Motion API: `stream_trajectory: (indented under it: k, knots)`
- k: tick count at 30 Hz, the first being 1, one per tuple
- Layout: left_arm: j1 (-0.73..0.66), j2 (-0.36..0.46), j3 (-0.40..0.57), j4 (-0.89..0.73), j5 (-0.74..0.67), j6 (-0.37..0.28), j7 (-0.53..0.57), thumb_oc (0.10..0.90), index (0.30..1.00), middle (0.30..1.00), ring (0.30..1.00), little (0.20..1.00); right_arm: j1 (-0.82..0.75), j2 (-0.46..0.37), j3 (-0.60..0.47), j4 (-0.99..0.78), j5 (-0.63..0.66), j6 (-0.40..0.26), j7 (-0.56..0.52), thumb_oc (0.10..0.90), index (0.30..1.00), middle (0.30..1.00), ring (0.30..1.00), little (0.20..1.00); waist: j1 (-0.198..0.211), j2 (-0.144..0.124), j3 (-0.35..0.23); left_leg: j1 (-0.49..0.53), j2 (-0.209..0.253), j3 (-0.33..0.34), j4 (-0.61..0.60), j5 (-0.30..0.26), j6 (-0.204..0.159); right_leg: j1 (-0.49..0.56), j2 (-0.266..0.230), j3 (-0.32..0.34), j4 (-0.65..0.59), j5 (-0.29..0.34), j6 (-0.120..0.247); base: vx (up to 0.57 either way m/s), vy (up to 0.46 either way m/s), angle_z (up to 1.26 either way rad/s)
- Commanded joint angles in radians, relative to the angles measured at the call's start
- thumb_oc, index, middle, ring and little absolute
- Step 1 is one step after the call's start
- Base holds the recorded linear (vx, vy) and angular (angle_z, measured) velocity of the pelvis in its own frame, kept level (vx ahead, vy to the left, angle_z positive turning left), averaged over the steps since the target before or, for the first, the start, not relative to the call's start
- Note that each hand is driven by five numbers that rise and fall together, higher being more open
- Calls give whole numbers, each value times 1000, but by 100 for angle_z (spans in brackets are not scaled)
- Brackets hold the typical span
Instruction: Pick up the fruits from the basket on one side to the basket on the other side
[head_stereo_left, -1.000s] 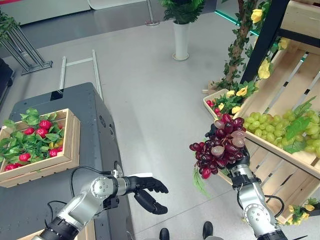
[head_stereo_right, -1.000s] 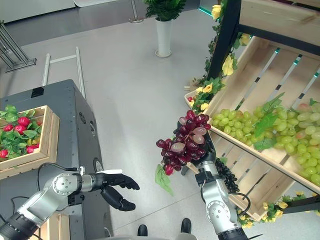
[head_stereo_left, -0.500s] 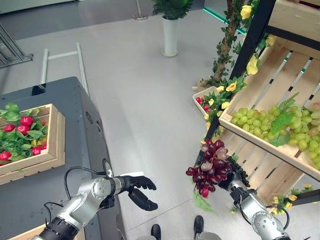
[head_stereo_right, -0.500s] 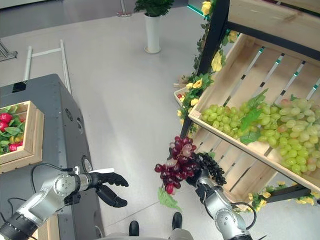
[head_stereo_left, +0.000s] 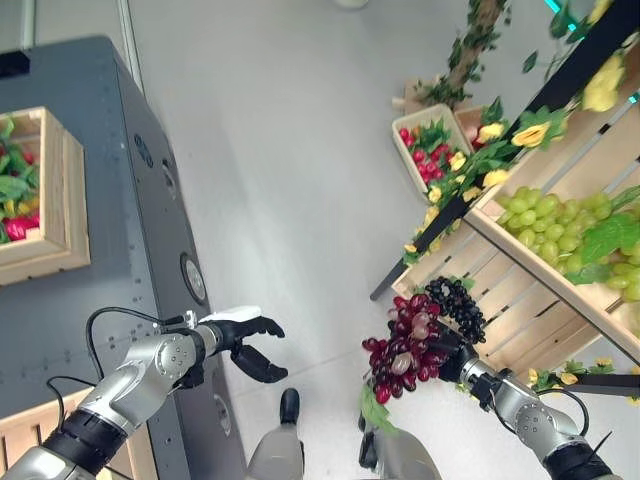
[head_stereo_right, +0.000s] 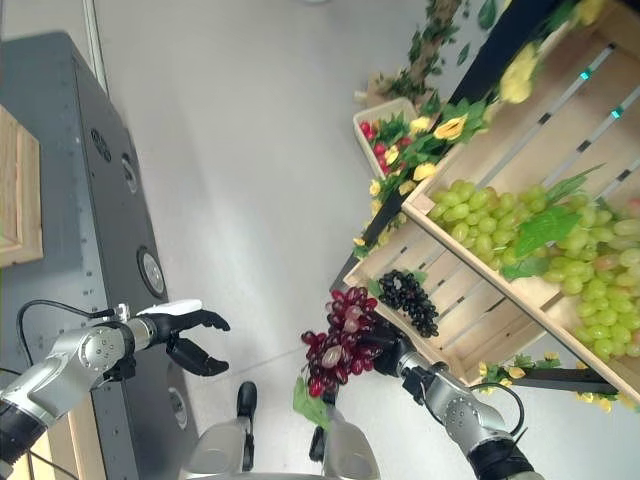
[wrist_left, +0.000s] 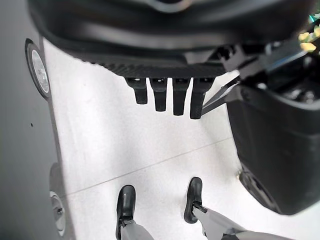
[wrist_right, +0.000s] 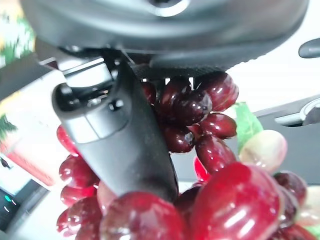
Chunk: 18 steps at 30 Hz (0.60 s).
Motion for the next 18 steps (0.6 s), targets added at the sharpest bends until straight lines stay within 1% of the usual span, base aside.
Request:
stream_trajectory:
  k: [1, 2, 4, 5, 7, 9, 10, 11, 12, 14, 15, 16, 18]
  knots:
    - [-136, -11, -25, 23, -27, -83, 70, 800, 900, 900, 900, 900, -159, -1, -150, -25, 221, -201, 14, 400, 300, 300, 300, 300, 19, 61, -3, -112, -4, -60, 103, -42, 0, 25, -30, -35, 129, -98, 97, -49, -22, 6]
    - [-142, -12, -28, 23, -32, -81, 69, 800, 900, 900, 900, 900, -167, 0, -157, -15, 227, -204, 13, 400, 300, 300, 300, 300, 20, 62, 2, -118, -5, -62, 109, -43, -1, 21, -30, -35, 133, -100, 96, -78, -41, 6]
    - [-191, -9, -45, 19, -59, -68, 60, 800, 900, 900, 900, 900, -232, -4, -203, 51, 266, -250, -27, 400, 300, 300, 300, 300, 22, 76, 35, -152, -4, -73, 140, -47, -8, 5, -26, -38, 148, -107, 86, -95, -49, 5]
    - [-200, -9, -48, 20, -63, -66, 57, 800, 900, 900, 900, 900, -241, -5, -208, 61, 274, -255, -30, 400, 300, 300, 300, 300, 22, 78, 39, -157, -4, -75, 141, -47, -9, 3, -25, -39, 149, -108, 85, -88, -47, 7]
    - [-250, -2, -65, 25, -90, -59, 56, 800, 900, 900, 900, 900, -302, -13, -233, 104, 325, -303, -68, 400, 300, 300, 300, 300, 23, 86, 60, -177, -6, -78, 149, -46, -15, -6, -20, -43, 152, -113, 77, -93, -45, 10]
    - [-284, -4, -79, 33, -106, -57, 53, 800, 900, 900, 900, 900, -343, -22, -253, 144, 362, -328, -81, 400, 300, 300, 300, 300, 25, 94, 72, -187, -6, -78, 150, -43, -18, -12, -20, -47, 154, -114, 72, -77, -18, 9]
    - [-286, -5, -80, 34, -106, -57, 53, 800, 900, 900, 900, 900, -345, -22, -253, 146, 363, -329, -80, 400, 300, 300, 300, 300, 25, 94, 74, -188, -6, -78, 150, -43, -18, -13, -19, -47, 154, -114, 72, -61, -8, 4]
    - [-300, -4, -86, 36, -110, -56, 52, 800, 900, 900, 900, 900, -364, -26, -264, 160, 386, -354, -90, 400, 300, 300, 300, 300, 25, 99, 78, -191, -6, -77, 148, -41, -20, -15, -20, -49, 154, -115, 71, -41, -4, -2]
    - [-310, -3, -90, 39, -117, -57, 52, 800, 900, 900, 900, 900, -375, -30, -277, 168, 399, -364, -95, 400, 300, 300, 300, 300, 24, 102, 81, -192, -7, -77, 144, -40, -22, -16, -20, -49, 152, -115, 70, -62, -1, -3]
    - [-327, 0, -92, 42, -134, -63, 56, 800, 900, 900, 900, 900, -398, -42, -318, 180, 451, -424, -131, 400, 300, 300, 300, 300, 22, 112, 88, -193, -9, -70, 138, -39, -22, -20, -21, -51, 152, -118, 69, -66, 11, -1]
    - [-338, 1, -99, 47, -139, -63, 61, 800, 900, 900, 900, 900, -414, -39, -349, 181, 473, -475, -147, 400, 300, 300, 300, 300, 17, 120, 92, -197, -12, -65, 138, -41, -21, -28, -21, -52, 158, -121, 69, -61, 19, 0]
    - [-342, 1, -101, 50, -140, -64, 61, 800, 900, 900, 900, 900, -416, -39, -352, 180, 476, -482, -152, 400, 300, 300, 300, 300, 17, 121, 93, -199, -12, -65, 139, -41, -21, -30, -22, -52, 160, -121, 69, -65, 28, -1]
    - [-354, -2, -106, 56, -150, -66, 69, 800, 900, 900, 900, 900, -431, -37, -383, 181, 476, -529, -188, 400, 300, 300, 300, 300, 12, 130, 96, -203, -16, -58, 140, -41, -20, -41, -23, -50, 168, -122, 71, -47, 31, -1]
